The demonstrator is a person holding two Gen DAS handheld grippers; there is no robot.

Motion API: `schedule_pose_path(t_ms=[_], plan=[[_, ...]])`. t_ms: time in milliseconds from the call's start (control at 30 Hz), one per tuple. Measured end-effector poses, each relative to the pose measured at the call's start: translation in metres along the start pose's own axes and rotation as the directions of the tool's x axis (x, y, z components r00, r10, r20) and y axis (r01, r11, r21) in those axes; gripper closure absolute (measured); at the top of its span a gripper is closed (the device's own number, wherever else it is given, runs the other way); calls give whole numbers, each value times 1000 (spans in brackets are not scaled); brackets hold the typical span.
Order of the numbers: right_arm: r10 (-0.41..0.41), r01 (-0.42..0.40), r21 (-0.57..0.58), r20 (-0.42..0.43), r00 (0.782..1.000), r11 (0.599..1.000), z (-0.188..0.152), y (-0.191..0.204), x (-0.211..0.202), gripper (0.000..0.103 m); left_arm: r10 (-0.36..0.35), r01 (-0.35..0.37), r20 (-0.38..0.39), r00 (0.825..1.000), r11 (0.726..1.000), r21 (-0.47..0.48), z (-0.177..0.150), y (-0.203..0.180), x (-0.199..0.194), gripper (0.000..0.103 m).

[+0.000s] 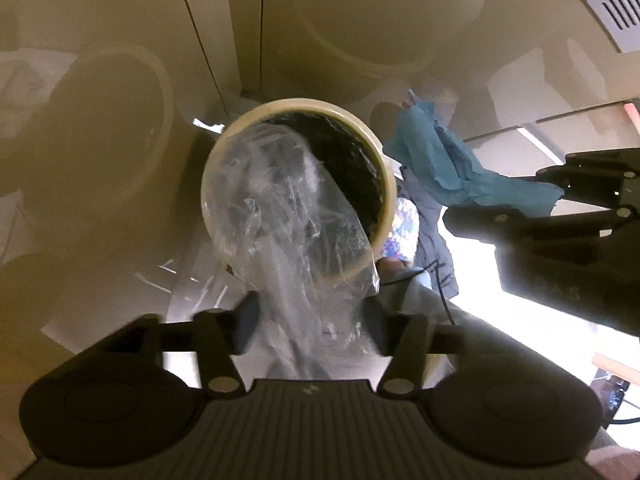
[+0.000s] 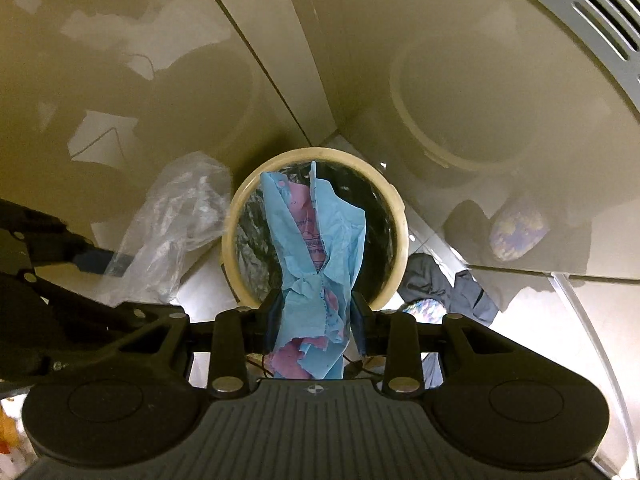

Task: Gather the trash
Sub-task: 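Open the left tool over the bin while the right tool releases the glove, then raise both tools back up toward the counter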

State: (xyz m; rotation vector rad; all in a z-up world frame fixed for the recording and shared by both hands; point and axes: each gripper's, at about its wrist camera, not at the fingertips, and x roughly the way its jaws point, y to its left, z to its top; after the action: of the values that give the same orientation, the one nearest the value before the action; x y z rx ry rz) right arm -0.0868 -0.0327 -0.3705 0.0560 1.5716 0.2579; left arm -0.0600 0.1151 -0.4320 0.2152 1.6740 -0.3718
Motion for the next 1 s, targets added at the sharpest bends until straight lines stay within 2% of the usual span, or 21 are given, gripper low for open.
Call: schedule_pose_path(t_ms=[100,167,233,267,633,767,867,1000], plan=[[-4,4,14,-6,1000,1000,6,-1,10,61,28,-28,-14,1000,1000,8,4,-1,7,9],[10,-9,32,-15,1000,999,10,-2,17,47,53,-52,-31,998,998,18,7,-1,10,5],[37,-37,53,-9,999,998,13,-4,21,28,67,-66,-35,997,998,21,8,0,9,5],[34,-33,57,-4,999,998,15,-5,24,26,63,-62,-40,997,998,15,8,1,8,5],[6,-5,66,-15,1000,998,1,-5,6,22,58,-59,-21,998,995,-82,-13,18,-11,5],[32,-33,58,17,999,998,-6,1,-23,18,64,-62,8,998,990,-128,-16,16,-28,5],[48,-52,61,61,997,997,-9,5,-56,17,87,-82,40,995,989,-125,-20,10,-49,5],[67,-78,74,148,987,994,-12,6,-109,15,98,-84,125,987,990,-112,-23,-2,-94,0]])
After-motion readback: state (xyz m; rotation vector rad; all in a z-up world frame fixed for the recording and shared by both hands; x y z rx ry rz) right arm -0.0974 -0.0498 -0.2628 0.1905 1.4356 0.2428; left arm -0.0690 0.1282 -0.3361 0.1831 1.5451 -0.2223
